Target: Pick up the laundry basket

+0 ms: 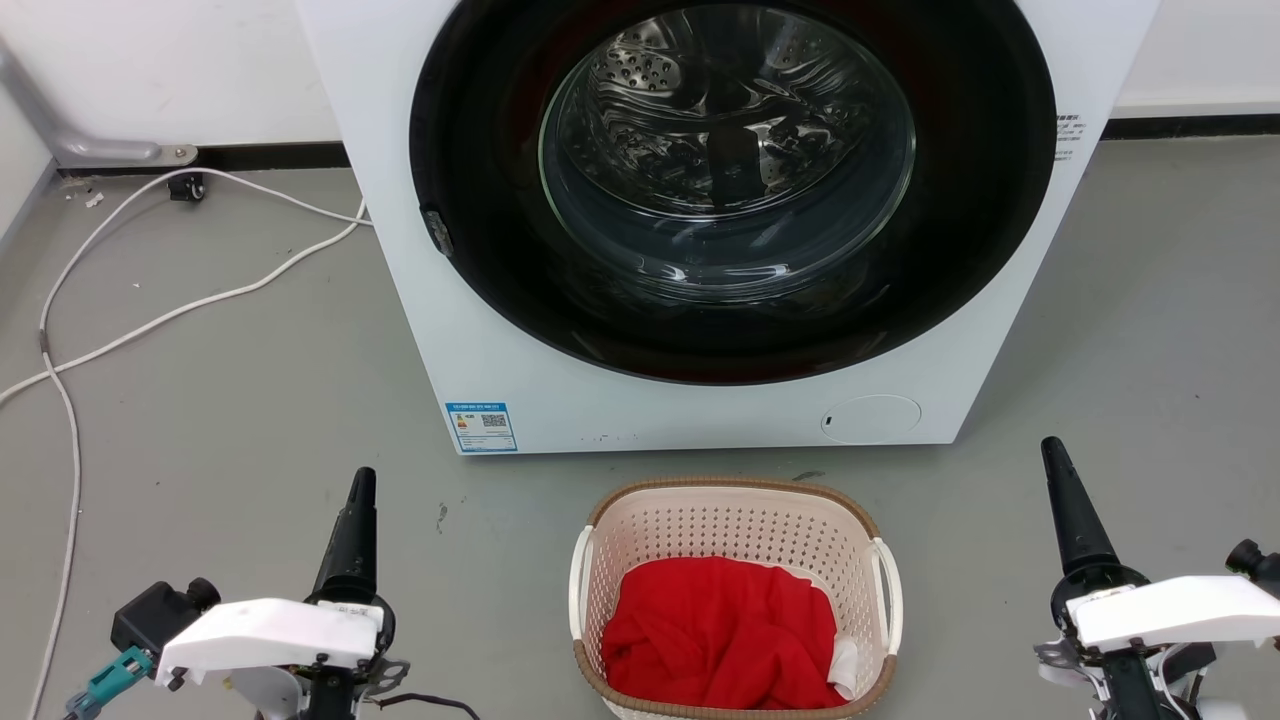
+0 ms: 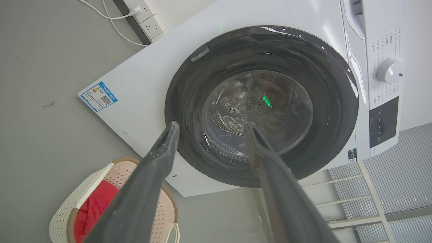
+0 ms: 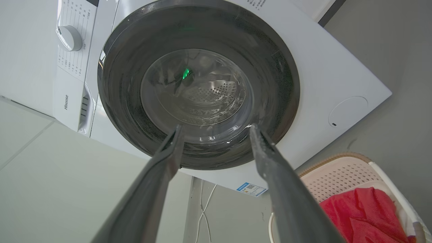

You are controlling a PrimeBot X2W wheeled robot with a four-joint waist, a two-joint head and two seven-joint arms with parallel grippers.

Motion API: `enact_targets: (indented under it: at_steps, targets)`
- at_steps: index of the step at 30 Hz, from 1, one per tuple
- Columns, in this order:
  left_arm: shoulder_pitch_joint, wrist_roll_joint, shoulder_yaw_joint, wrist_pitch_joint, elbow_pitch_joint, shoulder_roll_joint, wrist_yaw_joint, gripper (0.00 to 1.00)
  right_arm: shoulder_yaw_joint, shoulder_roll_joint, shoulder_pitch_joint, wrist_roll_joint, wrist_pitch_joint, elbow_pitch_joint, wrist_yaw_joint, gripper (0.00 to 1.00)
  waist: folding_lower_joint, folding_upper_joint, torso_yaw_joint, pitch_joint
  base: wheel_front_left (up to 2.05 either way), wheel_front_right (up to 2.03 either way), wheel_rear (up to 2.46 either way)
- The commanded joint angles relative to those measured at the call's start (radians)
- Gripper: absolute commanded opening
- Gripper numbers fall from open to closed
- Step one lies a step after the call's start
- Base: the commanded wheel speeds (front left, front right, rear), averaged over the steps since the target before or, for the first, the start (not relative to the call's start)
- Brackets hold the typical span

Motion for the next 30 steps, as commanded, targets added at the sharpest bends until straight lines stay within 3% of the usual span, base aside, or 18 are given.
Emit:
enact_targets:
  at_steps: [1, 30]
  targets:
    - [-0.004, 0.035, -0.006, -0.011, -0.025, 0.004, 0.006, 1.00, 0.004, -0.003, -0.002, -0.042, -0.013, -0.024, 0.000, 1.00, 0.0000, -0.0001, 0.000, 0.000, 0.00, 0.00, 0.00]
    - [0.029, 0.475, -0.054, -0.110, -0.076, 0.006, 0.057, 1.00, 0.034, -0.004, 0.034, -0.497, -0.112, -0.088, 0.000, 1.00, 0.0000, -0.0001, 0.002, 0.006, 0.00, 0.00, 0.00]
